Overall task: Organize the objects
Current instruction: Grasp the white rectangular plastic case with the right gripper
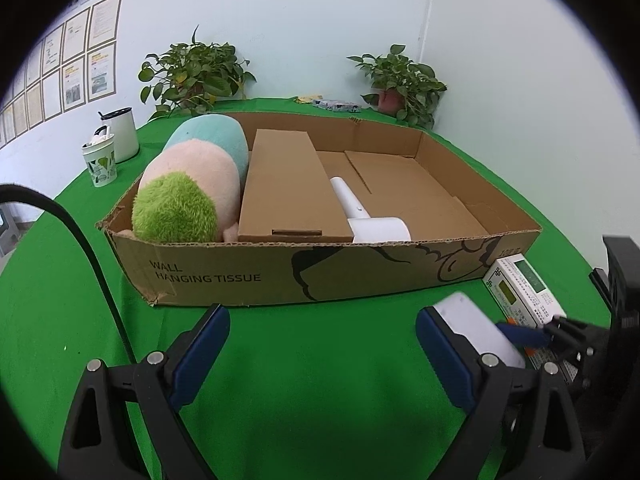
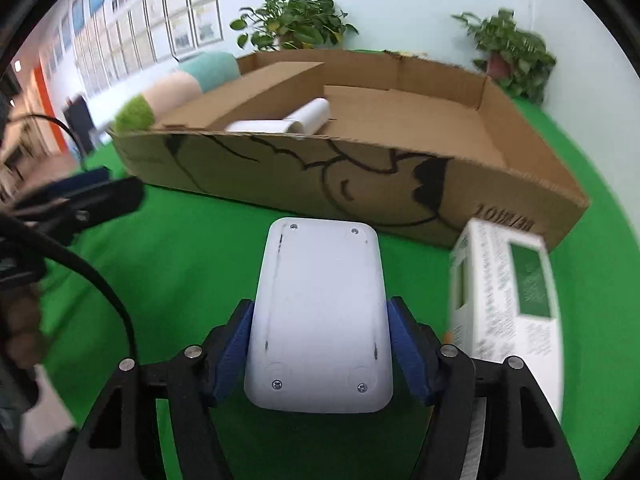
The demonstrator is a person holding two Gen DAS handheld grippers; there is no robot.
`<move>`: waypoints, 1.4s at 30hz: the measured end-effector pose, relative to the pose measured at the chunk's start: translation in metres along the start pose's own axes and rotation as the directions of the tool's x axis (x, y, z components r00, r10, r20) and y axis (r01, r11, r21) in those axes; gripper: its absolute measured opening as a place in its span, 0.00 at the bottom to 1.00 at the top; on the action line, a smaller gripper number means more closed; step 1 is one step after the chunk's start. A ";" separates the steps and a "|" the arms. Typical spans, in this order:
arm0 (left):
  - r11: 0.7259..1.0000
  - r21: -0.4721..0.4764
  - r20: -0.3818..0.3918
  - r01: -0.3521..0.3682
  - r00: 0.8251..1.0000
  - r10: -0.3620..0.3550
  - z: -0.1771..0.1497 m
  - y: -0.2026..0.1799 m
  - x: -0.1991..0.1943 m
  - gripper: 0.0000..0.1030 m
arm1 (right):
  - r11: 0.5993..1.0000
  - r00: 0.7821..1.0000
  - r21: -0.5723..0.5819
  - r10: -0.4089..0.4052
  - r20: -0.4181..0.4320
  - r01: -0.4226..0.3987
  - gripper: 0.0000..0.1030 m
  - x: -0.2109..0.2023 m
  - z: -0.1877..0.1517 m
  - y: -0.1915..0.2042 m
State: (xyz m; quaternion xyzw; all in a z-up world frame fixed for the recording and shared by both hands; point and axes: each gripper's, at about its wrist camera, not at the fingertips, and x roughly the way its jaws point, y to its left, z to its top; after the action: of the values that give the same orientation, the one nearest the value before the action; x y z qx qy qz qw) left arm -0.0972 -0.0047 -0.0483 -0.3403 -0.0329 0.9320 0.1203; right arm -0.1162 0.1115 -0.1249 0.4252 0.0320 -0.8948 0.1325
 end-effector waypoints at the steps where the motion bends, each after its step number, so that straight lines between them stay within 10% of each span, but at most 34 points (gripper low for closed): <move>1: 1.000 -0.003 -0.009 0.020 1.000 -0.020 0.001 0.001 0.000 0.91 | 1.000 1.000 -0.022 -0.001 0.003 0.001 0.63 -0.002 -0.005 0.008; 5: 0.984 -0.079 -0.088 0.163 0.982 -0.169 0.000 0.011 0.009 0.91 | 0.988 0.990 0.060 0.141 0.026 -0.142 0.67 -0.019 -0.016 0.019; 8: 0.936 -0.197 -0.162 0.291 0.932 -0.323 -0.005 0.016 0.023 0.91 | 0.990 0.990 0.062 0.123 0.074 -0.128 1.00 -0.029 -0.019 0.028; 16: 0.815 -0.362 -0.221 0.453 0.807 -0.547 -0.025 0.007 0.030 0.88 | 0.994 0.993 -0.028 0.108 0.040 -0.107 0.99 -0.023 -0.025 0.044; 22: 0.776 -0.404 -0.259 0.485 0.753 -0.605 -0.040 -0.005 0.034 0.69 | 0.991 0.989 -0.012 0.137 0.048 -0.137 0.97 -0.024 -0.027 0.052; 42: 0.814 -0.410 -0.293 0.412 0.786 -0.545 -0.052 -0.004 0.029 0.28 | 0.999 1.000 0.046 0.012 0.003 -0.012 0.63 -0.012 -0.036 0.051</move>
State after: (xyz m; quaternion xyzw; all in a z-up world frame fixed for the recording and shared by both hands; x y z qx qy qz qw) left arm -0.0846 0.0049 -0.1059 -0.5168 -0.2470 0.7620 0.3022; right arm -0.0686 0.0714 -0.1355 0.4272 0.0088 -0.8950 0.1280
